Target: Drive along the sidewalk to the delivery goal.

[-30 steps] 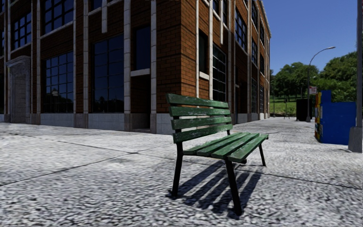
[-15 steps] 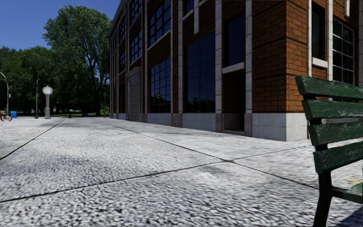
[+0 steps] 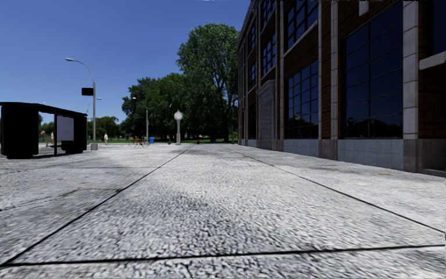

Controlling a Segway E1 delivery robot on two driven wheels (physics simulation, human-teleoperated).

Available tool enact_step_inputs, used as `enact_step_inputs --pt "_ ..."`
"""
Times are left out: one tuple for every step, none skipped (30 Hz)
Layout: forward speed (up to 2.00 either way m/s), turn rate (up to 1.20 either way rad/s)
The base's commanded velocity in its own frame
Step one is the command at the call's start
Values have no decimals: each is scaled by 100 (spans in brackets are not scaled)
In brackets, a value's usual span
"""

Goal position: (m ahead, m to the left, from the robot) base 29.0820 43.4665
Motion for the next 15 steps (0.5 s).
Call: enact_step_inputs --pt "200 0" --pt "200 0" --pt "200 0" --pt "200 0" --pt "200 0" --pt "200 0" --pt "200 0" --pt "200 0" --pt "200 0" --pt "200 0" --pt "200 0" --pt "200 0" --pt "200 0" --pt "200 0" --pt "200 0"
